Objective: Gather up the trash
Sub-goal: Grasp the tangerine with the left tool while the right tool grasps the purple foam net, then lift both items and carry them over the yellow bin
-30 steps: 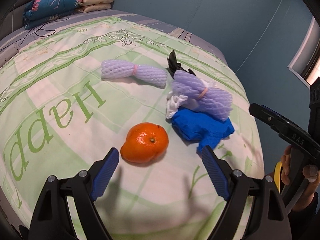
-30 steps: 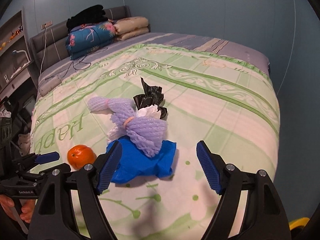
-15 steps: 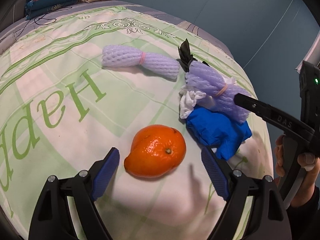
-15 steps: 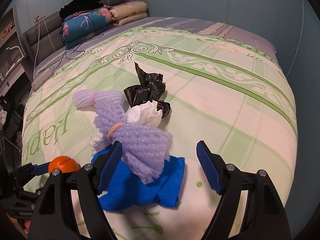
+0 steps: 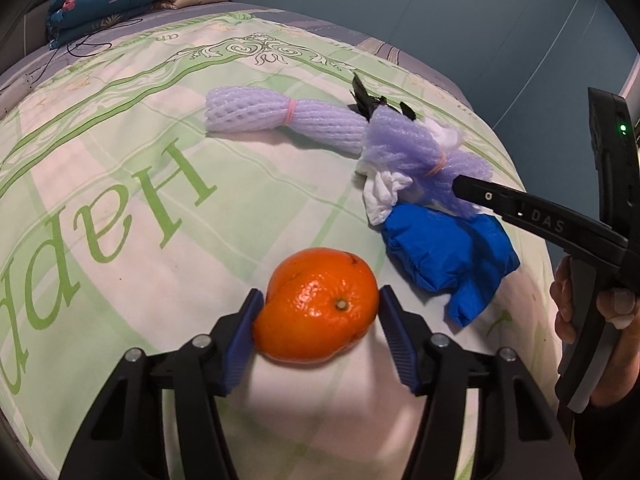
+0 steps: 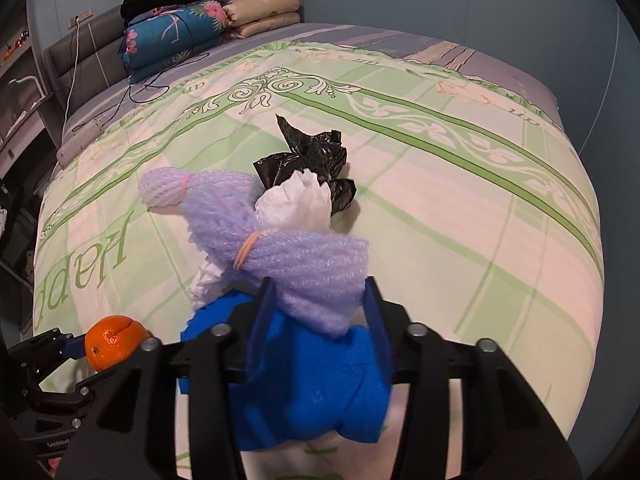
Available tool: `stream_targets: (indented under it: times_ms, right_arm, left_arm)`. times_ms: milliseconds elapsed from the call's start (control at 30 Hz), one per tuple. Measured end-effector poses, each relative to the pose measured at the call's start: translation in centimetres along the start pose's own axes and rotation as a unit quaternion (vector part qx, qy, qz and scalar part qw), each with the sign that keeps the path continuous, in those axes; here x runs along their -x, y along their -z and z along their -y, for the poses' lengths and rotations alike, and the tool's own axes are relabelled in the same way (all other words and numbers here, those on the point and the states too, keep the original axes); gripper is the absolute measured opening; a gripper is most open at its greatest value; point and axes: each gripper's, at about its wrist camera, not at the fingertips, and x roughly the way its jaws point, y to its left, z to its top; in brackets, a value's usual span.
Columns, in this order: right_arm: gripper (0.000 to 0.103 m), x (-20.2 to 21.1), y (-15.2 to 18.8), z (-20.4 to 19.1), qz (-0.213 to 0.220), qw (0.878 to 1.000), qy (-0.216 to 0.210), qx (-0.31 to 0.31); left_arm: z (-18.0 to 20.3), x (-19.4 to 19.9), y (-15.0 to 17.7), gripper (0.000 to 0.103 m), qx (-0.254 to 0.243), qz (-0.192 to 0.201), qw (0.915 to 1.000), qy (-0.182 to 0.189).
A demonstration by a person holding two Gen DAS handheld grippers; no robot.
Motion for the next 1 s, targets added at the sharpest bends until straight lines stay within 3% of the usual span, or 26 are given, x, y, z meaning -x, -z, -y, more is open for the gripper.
stream_targets:
  times_ms: [100,133,267,667,1000]
  right_arm:
    - [0.025,0.2,-0.1,-0.4,0.006,1.000,0.002,0.007]
    - [0.016,0.4,-0.1,-0.6,0.007,1.000,0.003,0.010]
    - [0.011,1.1,-0.2,-1.0,0.018,1.000,0.004,0.011]
    - [0.010,5.4,0.3,-0.1,0.049,0.999,-0.013,-0.009]
    - [0.010,9.4,1.9,0.6,0.074,0.997,-0.017,-0.022]
  left_arm:
    - [-0.2,0.1,0.0,0.050,0.006,-0.002,1.0000,0.004]
    - [-0.4,0.2,0.0,0.048,0.011,-0.003,0.9999,0.006]
    - [-0.7,0.5,0.1,0.044,0.019,-0.007,0.9997,0.011]
    - [-1.0,2.4,0.8,0.040,0.030,-0.005,0.9994,0.014]
    - [-0.9,5.9,1.5,0.039,0.015,0.024,0.9996,0.002]
